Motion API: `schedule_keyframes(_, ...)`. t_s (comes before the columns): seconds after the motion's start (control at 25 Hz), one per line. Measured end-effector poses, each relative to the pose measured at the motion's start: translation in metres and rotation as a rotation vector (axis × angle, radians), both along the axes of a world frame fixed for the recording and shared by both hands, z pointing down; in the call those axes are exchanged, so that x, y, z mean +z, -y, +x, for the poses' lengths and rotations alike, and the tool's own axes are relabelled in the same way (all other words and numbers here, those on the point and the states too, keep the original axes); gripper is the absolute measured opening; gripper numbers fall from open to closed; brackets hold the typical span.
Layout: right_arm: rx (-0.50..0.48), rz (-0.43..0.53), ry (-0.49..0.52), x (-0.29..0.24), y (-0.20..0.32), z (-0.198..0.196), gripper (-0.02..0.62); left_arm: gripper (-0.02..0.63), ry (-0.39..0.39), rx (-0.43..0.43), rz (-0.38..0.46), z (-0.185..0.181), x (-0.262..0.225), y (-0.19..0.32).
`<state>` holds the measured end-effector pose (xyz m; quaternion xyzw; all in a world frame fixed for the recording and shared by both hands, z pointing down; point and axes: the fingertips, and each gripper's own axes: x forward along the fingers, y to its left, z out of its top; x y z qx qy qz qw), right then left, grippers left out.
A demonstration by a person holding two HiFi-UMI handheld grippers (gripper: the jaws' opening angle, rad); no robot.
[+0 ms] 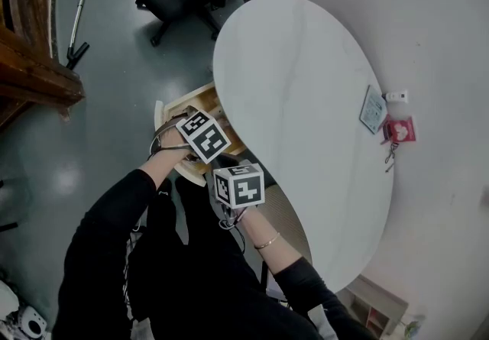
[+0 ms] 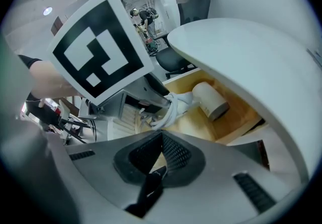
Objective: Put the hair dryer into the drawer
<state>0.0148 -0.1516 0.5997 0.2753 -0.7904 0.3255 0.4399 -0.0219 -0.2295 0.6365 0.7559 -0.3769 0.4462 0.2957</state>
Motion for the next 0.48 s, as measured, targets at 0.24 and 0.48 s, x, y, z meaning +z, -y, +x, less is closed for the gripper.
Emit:
schedule_keyframes(0.24,0.008,0.020,0.001,-0.006,-0.002,0.000,0.004,0.210,-0.030,-0.030,0.074,-0.009,-0.026,-0.003)
schedule_keyframes(0.48,0.009,0.055,0.009,-0.015,-0.005,-0.002,0.003,0.158,-0.158,-0.156,0.162,-0.027,-0.077,0.007)
